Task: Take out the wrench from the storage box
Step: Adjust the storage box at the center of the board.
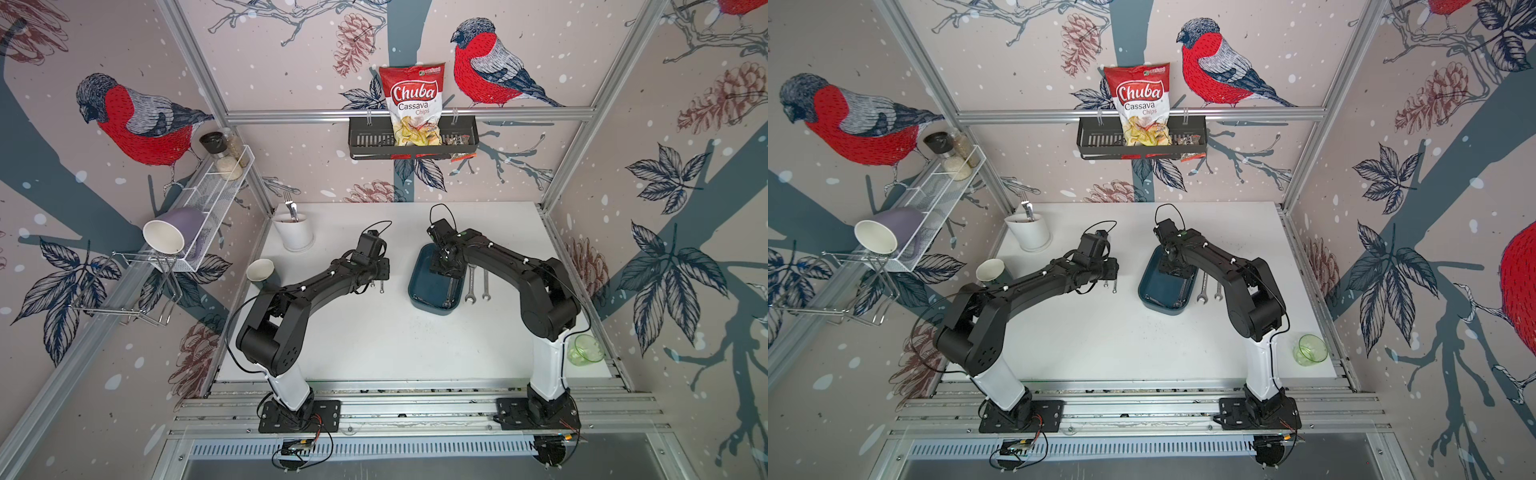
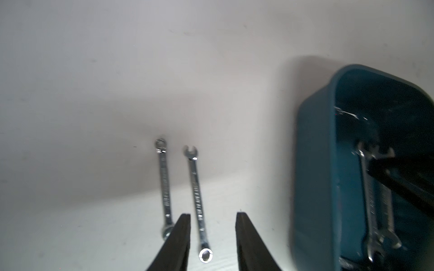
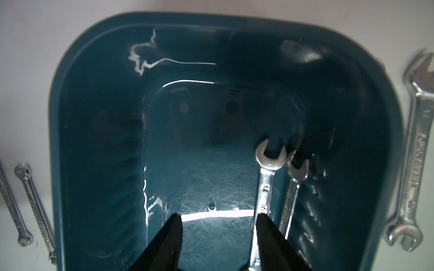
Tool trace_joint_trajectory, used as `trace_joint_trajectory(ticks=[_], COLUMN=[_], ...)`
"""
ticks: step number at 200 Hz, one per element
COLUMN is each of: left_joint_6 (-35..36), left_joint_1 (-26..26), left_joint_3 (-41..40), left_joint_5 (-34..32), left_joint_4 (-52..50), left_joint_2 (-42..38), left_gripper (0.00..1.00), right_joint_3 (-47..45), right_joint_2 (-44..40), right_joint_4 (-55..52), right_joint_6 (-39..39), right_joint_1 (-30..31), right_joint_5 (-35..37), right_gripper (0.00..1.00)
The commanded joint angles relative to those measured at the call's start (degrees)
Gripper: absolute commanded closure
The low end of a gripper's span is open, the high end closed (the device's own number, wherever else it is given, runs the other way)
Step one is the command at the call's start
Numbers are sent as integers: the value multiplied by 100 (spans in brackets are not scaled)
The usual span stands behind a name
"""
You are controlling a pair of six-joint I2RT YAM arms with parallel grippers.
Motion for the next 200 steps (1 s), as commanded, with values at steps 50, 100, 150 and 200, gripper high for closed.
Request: trace_joint_trajectory(ticks=[50,100,150,200], left_joint_6=[-34,12,-395,-1197], left_joint_1=[-808,-888,-990,-1090], left_joint_3=[681,944,920,709], left_joint_5=[310,206,2,-590], left_joint_4=[174,227,219,107], left_joint_2=[754,1271,1228,1014], left_gripper=[52,55,73,83], right_joint_3=[-315,-423,-528,-478], right_joint_2=[-262,-373,-472,-409], right_joint_4=[118,207,317,341], right_joint_6=[201,154,144,153], right_joint_1=[-29,-53,-102,-64], right_joint_5=[24,-20,-82,-125], right_gripper=[44,44,44,45])
